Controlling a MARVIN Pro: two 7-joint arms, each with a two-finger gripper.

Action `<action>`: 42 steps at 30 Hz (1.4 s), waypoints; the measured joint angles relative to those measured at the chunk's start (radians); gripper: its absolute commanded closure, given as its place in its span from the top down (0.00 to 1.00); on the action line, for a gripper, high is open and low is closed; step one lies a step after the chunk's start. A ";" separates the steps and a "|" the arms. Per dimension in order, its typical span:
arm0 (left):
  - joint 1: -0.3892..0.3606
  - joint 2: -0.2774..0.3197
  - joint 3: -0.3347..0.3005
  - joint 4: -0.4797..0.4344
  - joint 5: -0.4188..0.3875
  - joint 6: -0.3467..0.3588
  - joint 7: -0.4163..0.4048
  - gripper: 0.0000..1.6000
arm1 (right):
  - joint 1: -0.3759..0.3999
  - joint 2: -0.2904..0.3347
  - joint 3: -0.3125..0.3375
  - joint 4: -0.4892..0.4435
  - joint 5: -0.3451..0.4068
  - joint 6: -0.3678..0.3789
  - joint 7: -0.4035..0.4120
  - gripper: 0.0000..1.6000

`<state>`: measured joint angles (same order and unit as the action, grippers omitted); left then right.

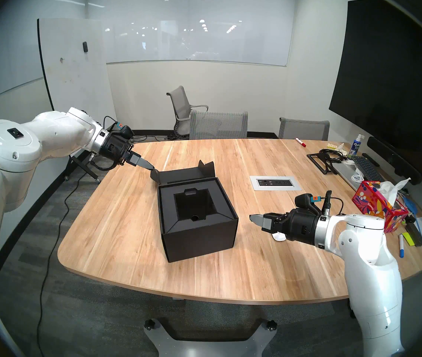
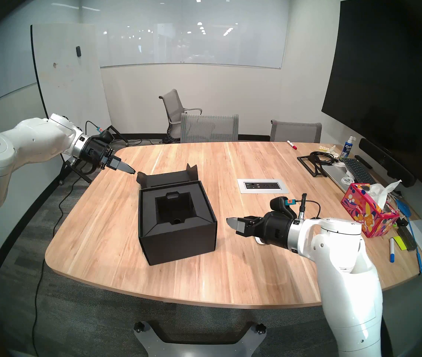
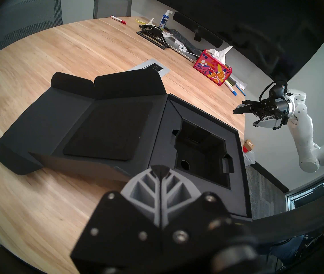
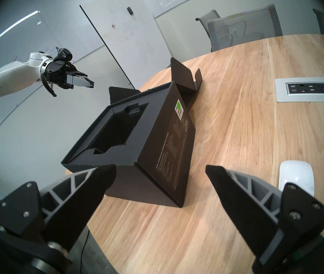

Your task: Open the box and place the mouse inside

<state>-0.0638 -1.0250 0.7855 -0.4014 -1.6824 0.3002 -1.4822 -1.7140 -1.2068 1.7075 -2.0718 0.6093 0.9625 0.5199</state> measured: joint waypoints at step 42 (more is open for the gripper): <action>0.002 0.003 -0.014 0.000 0.012 0.000 0.000 0.00 | -0.066 0.134 0.005 0.041 0.117 0.000 -0.187 1.00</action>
<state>-0.0620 -1.0225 0.7718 -0.4010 -1.6706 0.3006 -1.4822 -1.7802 -1.0723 1.7129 -2.0310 0.7266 0.9625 0.3331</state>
